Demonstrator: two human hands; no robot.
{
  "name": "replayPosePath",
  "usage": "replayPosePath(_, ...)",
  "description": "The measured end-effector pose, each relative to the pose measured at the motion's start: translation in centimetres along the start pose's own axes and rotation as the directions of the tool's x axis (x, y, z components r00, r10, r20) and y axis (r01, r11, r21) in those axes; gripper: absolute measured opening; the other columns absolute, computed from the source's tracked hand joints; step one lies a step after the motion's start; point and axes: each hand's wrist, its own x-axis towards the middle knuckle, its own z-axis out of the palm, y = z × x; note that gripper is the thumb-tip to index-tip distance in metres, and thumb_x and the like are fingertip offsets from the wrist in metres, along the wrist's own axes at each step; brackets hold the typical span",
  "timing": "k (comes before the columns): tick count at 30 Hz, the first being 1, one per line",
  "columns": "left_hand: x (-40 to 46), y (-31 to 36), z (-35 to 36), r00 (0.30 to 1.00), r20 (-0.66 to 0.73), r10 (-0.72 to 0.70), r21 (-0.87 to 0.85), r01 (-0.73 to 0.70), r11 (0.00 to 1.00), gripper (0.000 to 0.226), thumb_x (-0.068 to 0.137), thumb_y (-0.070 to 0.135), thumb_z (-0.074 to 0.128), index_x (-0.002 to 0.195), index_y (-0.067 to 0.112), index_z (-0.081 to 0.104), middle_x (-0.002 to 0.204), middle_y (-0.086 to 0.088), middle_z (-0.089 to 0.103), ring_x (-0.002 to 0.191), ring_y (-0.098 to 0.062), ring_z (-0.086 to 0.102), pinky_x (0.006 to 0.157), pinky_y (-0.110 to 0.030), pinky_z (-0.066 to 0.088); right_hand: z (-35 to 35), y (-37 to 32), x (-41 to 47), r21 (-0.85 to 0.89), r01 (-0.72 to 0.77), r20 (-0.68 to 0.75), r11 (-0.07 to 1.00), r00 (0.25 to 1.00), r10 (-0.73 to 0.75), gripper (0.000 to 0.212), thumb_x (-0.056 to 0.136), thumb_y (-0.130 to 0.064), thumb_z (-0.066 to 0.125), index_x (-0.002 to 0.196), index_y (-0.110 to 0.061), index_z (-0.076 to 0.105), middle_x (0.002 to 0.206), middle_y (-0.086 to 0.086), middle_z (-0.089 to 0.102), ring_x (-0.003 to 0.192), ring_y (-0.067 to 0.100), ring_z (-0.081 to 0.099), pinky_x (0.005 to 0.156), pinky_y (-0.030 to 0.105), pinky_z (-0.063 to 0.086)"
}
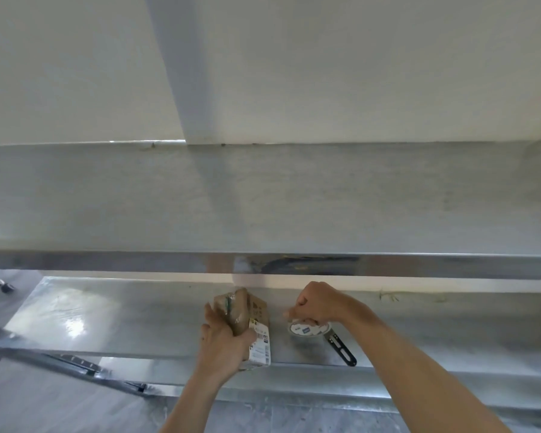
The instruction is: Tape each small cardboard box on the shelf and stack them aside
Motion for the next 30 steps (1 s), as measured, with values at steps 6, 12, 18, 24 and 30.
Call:
replayPosePath(6, 0.0, -0.2, 0.3, 0.981, 0.192, -0.023, -0.383, 0.097, 0.919, 0.109, 0.086, 0.008, 0.073, 0.156, 0.02, -0.01, 0.129, -0.011, 0.06, 0.098, -0.016, 0.066, 0.066, -0.022, 0.053, 0.0, 0.0, 0.1, -0.009, -0.025, 0.016, 1.0, 1.0, 0.025, 0.045, 0.082, -0.055, 0.075, 0.063, -0.013, 0.07, 0.056, -0.003, 0.067, 0.045, 0.009, 0.052, 0.061, 0.024, 0.05)
replayPosePath(12, 1.0, -2.2, -0.5, 0.961, 0.264, -0.081, -0.504, 0.209, 0.838, 0.123, 0.062, 0.032, 0.076, 0.156, 0.028, -0.004, 0.107, -0.011, 0.076, 0.093, -0.026, 0.075, 0.072, -0.034, 0.057, 1.8, -2.0, 1.7, -0.003, -0.05, 0.025, 0.999, 0.998, 0.05, 0.046, 0.082, -0.052, 0.076, 0.077, -0.007, 0.074, 0.066, 0.003, 0.071, 0.043, 0.009, 0.05, 0.06, 0.027, 0.049)
replayPosePath(18, 1.6, -4.0, -0.9, 0.951, 0.3, -0.071, -0.594, 0.244, 0.767, 0.097, 0.063, 0.027, 0.075, 0.143, 0.023, 0.02, 0.107, -0.012, 0.075, 0.089, -0.028, 0.076, 0.07, -0.04, 0.06, 3.2, -3.2, 2.7, -0.02, -0.064, 0.056, 0.998, 0.996, 0.065, 0.042, 0.084, -0.053, 0.075, 0.075, -0.012, 0.074, 0.06, -0.001, 0.069, 0.044, 0.01, 0.05, 0.06, 0.027, 0.05)
replayPosePath(24, 2.2, -4.6, -3.6, 0.979, 0.193, -0.067, -0.107, 0.089, 0.99, 0.079, 0.081, 0.045, 0.073, 0.147, 0.028, 0.032, 0.136, -0.01, 0.043, 0.127, -0.033, 0.05, 0.104, -0.05, 0.049, 4.1, -4.1, 3.4, -0.018, -0.056, 0.047, 0.998, 0.997, 0.057, 0.038, 0.084, -0.05, 0.076, 0.068, -0.016, 0.071, 0.058, -0.002, 0.069, 0.045, 0.01, 0.053, 0.056, 0.025, 0.048)
replayPosePath(30, 1.4, -0.3, -1.7, 0.997, 0.058, -0.043, 0.083, 0.038, 0.996, 0.066, 0.086, 0.028, 0.063, 0.143, 0.016, 0.033, 0.126, -0.009, 0.059, 0.106, -0.025, 0.064, 0.088, -0.037, 0.057, 4.3, -4.3, 3.6, -0.051, -0.044, 0.009, 0.998, 0.999, 0.044, 0.046, 0.08, -0.055, 0.076, 0.064, -0.012, 0.07, 0.059, 0.002, 0.069, 0.048, 0.013, 0.054, 0.058, 0.028, 0.048)
